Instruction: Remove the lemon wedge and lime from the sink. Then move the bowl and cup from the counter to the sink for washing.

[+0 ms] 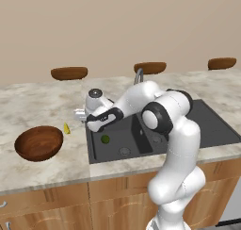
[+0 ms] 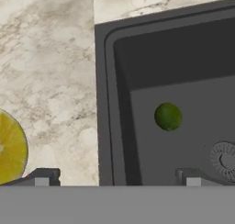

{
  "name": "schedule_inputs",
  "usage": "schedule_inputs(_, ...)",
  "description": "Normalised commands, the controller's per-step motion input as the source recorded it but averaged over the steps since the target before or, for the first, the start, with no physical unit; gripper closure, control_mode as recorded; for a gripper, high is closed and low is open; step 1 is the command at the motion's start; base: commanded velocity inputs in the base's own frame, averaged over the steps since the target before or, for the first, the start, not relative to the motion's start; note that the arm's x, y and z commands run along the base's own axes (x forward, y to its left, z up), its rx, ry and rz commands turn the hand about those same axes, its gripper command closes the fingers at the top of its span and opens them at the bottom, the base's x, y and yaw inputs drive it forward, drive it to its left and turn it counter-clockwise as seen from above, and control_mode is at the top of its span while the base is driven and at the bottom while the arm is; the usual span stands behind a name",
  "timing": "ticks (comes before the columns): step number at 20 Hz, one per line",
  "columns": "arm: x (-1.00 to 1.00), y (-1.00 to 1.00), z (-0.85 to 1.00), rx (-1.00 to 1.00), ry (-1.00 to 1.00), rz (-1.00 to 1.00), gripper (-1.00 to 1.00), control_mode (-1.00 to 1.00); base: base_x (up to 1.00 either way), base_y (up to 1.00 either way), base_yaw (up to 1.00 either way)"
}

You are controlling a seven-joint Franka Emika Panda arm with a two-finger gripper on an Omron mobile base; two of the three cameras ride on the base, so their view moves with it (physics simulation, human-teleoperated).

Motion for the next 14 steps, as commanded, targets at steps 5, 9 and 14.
schedule_inputs(5,0.0,-0.35,-0.04,-0.05,0.0,0.0,-1.0,-1.0,0.0,0.0,0.0)
schedule_inputs(9,0.0,-0.36,-0.07,0.0,0.01,-0.04,-1.0,-1.0,0.0,0.0,0.0)
schedule_inputs(14,0.03,-0.34,-0.18,0.0,0.0,-0.01,-1.0,-1.0,0.0,0.0,0.0)
